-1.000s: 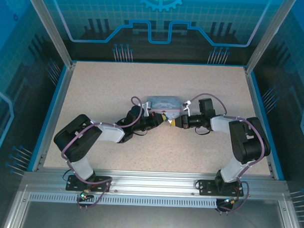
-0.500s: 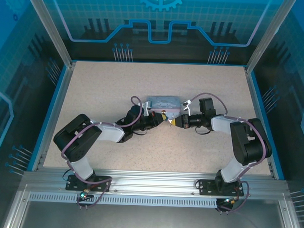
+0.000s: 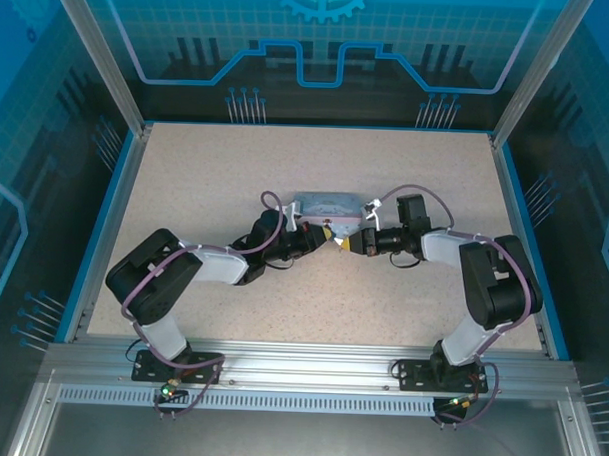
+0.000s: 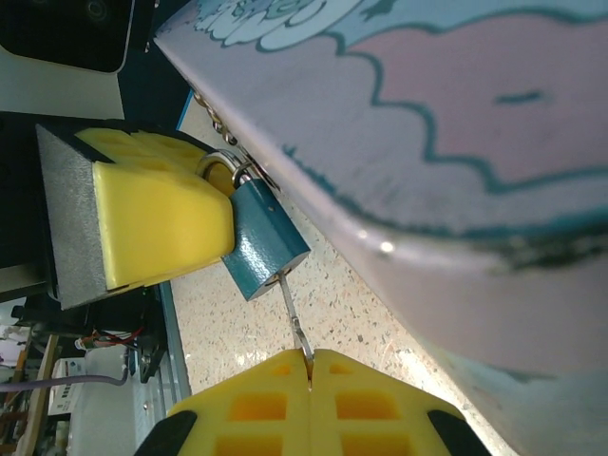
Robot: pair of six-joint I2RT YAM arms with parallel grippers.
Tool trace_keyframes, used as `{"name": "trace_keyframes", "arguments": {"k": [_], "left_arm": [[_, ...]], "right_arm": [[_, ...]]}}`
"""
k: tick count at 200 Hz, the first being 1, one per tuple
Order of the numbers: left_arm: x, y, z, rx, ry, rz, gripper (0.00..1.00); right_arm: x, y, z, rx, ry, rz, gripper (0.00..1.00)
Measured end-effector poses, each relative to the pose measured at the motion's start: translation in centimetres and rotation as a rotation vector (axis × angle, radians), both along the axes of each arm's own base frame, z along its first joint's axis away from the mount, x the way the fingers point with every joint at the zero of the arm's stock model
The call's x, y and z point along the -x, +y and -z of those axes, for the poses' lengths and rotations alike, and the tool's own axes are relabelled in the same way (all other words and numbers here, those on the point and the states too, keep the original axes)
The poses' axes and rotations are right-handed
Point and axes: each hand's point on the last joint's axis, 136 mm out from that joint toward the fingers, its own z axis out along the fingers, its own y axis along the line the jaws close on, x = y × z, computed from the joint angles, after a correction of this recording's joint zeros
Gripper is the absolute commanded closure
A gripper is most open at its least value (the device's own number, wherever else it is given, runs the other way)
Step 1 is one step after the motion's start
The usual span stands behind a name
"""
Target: Unlock the padlock with the key
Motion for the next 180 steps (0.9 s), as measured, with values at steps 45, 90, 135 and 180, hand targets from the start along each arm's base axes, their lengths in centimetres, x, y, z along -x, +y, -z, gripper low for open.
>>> {"name": "trace_keyframes", "arguments": {"k": [45, 90, 135, 180], "left_arm": [[0.0, 0.3, 0.0, 0.002, 0.0, -0.006, 1.0], [-0.2, 0.5, -0.5, 0.011, -0.013, -0.013, 1.0], [-0.5, 0.6, -0.9, 0.022, -0.026, -0.018, 1.0], [-0.6, 0.5, -1.4, 0.036, -0.044, -0.018, 1.0]], "right_arm": [[-0.4, 0.3, 0.0, -0.02, 0.007, 0.001, 1.0], [-0.9, 0.4, -0.6, -0.062, -0.005, 0.007, 1.0], [-1.1, 0.6, -1.0, -0.104, 0.001, 0.005, 1.0], [-1.2, 0.5, -1.5, -0.146, 0.014, 0.001, 1.0]]}}
